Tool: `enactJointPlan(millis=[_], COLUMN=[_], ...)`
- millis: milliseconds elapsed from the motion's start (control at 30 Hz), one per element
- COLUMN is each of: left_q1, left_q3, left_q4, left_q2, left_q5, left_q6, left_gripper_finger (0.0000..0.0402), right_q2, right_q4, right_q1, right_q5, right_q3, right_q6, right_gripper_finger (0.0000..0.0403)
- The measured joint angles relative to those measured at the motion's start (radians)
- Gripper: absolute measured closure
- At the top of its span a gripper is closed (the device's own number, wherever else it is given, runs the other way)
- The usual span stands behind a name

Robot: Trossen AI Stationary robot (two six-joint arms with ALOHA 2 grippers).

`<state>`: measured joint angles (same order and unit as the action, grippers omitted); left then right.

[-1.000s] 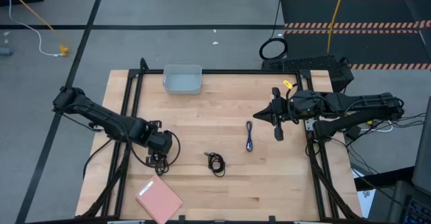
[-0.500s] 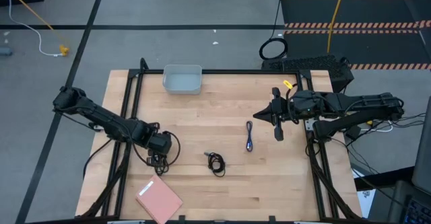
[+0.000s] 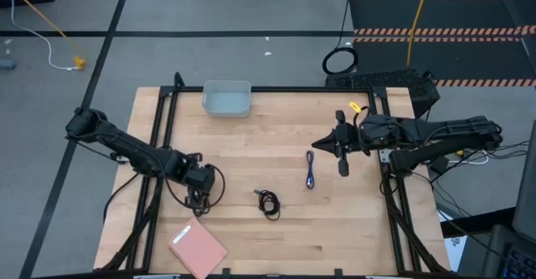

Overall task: Pick and place USB-C Cables
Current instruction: Put the left black charger cable into the white bin

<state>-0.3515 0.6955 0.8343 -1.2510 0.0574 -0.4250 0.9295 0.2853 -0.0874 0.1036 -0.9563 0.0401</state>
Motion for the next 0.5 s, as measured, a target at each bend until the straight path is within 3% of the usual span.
enactJointPlan(millis=[233, 500], left_q1=[0.021, 0.065], left_q3=[0.148, 0.387], left_q4=[0.051, 0.16], left_q2=[0.0, 0.0], left_q5=[0.038, 0.229], left_q6=[0.083, 0.239], left_gripper_finger=[0.0393, 0.0392], right_q2=[0.001, 0.044], right_q4=[-0.173, -0.283], right_q1=[0.001, 0.022], right_q5=[0.0, 0.002], right_q3=[0.084, 0.097], right_q6=[-0.068, -0.011], right_gripper_finger=[0.0403, 0.0403])
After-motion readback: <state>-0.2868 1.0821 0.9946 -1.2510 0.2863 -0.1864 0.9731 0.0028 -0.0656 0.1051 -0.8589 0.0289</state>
